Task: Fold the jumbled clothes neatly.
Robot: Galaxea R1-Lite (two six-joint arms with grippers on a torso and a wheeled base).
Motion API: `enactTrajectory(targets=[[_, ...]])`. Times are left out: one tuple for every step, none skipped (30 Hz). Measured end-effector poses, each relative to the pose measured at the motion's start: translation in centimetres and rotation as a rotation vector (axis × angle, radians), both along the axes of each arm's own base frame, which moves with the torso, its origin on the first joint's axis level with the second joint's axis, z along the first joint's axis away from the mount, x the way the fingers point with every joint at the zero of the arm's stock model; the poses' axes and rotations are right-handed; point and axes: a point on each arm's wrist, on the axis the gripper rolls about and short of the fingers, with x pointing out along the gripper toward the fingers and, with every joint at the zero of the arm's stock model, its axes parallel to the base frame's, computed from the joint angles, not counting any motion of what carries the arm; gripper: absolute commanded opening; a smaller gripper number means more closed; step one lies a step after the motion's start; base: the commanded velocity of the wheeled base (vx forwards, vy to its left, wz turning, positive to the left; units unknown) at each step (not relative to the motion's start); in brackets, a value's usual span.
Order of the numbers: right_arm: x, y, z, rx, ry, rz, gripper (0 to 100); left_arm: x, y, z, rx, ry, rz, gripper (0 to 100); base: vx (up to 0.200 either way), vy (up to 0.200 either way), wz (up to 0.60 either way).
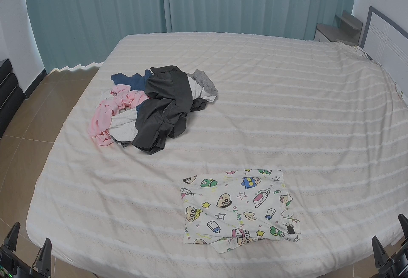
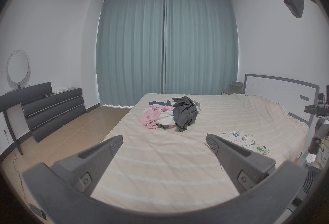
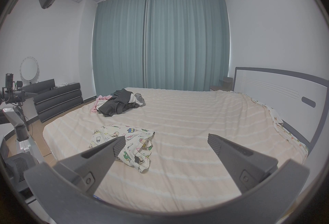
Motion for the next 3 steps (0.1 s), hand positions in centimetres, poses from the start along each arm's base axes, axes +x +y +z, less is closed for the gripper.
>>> enactTrajectory(targets=[[0.00, 0.00, 0.00, 0.000, 0.000, 0.000, 100, 0.00, -0.01, 0.00, 0.003, 0.000, -0.006, 100, 0.000, 0.000, 0.00], [0.00, 0.00, 0.00, 0.000, 0.000, 0.000, 100, 0.00, -0.02, 0.00, 0.004, 0.001, -0.010, 100, 0.000, 0.000, 0.00], [0.00, 0.00, 0.00, -0.001, 0.000, 0.000, 100, 0.00, -0.03, -0.01, 0.006, 0.002, -0.013, 100, 0.000, 0.000, 0.00]])
